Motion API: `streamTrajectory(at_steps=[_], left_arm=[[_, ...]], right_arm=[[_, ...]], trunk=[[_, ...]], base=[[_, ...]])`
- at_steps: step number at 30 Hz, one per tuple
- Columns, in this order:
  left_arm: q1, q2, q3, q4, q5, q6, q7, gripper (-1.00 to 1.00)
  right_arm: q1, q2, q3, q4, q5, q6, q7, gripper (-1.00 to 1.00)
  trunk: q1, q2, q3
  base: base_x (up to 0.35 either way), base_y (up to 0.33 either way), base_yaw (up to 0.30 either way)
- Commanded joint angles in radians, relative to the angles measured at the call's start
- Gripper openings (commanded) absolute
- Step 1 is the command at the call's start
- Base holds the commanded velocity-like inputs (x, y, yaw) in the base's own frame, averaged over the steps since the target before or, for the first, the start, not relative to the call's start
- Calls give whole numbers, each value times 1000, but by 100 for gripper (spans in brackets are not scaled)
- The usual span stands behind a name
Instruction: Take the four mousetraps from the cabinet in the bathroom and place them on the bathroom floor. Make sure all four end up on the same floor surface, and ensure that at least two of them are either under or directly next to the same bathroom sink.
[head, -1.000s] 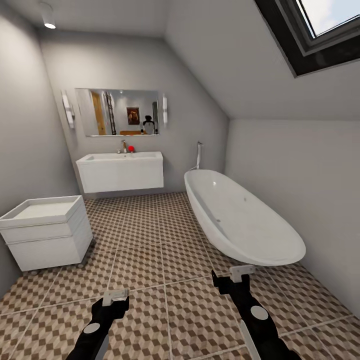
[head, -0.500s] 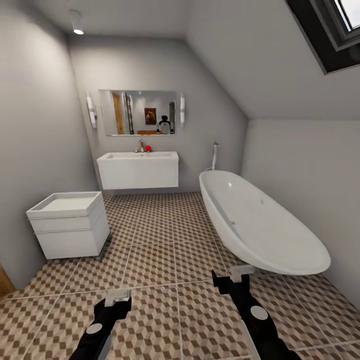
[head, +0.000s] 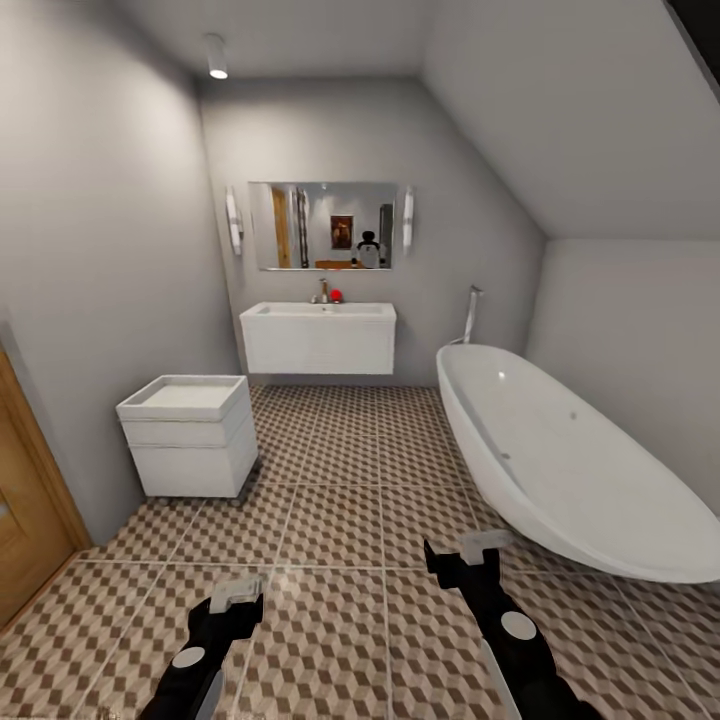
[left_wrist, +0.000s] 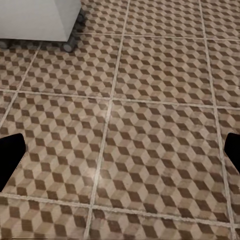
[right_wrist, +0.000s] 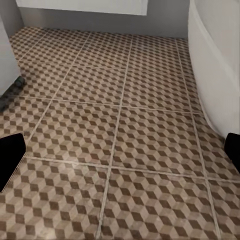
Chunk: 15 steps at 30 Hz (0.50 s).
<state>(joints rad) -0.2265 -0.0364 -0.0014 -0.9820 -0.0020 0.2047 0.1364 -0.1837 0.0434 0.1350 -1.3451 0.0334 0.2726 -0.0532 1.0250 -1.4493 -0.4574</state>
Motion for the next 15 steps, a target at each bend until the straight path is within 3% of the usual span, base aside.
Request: streamTrajectory(at_steps=[1, 15], left_arm=[[-1, 0, 0, -1, 0, 5, 3, 100], [-1, -11, 0, 6, -1, 5, 2, 100]], right_arm=[[0, 0, 2, -2, 3, 7, -5, 100], [0, 0, 2, -2, 3, 7, -5, 100]], trunk=[[0, -1, -1], [0, -1, -1]], base=[[0, 0, 263], [0, 0, 263]])
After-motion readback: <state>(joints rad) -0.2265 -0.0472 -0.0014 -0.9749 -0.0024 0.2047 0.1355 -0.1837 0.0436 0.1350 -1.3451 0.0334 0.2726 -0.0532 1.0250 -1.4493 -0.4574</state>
